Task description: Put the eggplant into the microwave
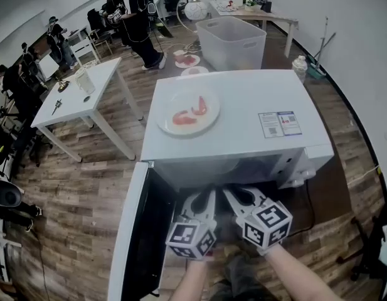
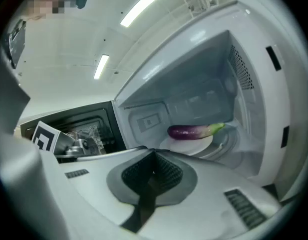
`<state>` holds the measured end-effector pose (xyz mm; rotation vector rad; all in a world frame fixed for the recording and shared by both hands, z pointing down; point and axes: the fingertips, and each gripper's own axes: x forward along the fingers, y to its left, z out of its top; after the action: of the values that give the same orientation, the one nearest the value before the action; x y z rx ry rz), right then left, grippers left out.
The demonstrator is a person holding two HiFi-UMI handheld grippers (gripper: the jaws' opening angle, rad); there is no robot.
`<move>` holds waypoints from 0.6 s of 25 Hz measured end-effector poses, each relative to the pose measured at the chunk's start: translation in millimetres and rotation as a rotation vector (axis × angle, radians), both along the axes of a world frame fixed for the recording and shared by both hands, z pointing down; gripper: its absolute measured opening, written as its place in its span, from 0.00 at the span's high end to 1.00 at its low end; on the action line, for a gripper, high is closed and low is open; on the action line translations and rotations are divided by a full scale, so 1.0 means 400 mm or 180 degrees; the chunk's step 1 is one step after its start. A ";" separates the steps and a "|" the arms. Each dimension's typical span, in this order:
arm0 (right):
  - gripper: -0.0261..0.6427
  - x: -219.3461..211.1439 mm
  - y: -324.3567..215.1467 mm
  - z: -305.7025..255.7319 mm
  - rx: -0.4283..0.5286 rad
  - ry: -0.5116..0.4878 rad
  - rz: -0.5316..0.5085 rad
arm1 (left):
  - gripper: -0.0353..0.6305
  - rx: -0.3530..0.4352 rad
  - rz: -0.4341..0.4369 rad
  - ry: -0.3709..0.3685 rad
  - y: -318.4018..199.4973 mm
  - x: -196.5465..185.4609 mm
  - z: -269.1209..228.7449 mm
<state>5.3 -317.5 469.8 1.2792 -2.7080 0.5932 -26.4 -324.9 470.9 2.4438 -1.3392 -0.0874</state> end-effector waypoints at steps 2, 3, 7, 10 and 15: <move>0.96 0.001 0.024 -0.020 0.0020 0.0065 -0.0022 | 0.95 -0.0025 0.0035 -0.0006 0.027 0.006 -0.015; 0.96 0.001 0.035 -0.030 0.0032 0.0093 -0.0029 | 0.95 -0.0032 0.0054 -0.0011 0.040 0.009 -0.025; 0.96 0.009 0.077 -0.069 0.0057 0.0173 -0.0054 | 0.95 -0.0013 0.0114 -0.0012 0.078 0.021 -0.074; 0.96 0.008 0.105 -0.096 0.0062 0.0196 -0.0108 | 0.95 0.0042 0.0150 -0.0023 0.099 0.031 -0.114; 0.96 0.016 0.142 -0.137 0.0072 0.0184 -0.0132 | 0.95 0.0085 0.0193 -0.0044 0.137 0.040 -0.159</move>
<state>11.5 -260.7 415.0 1.2225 -2.6946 0.5146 -10.4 -270.1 407.1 2.5095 -1.2762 -0.0740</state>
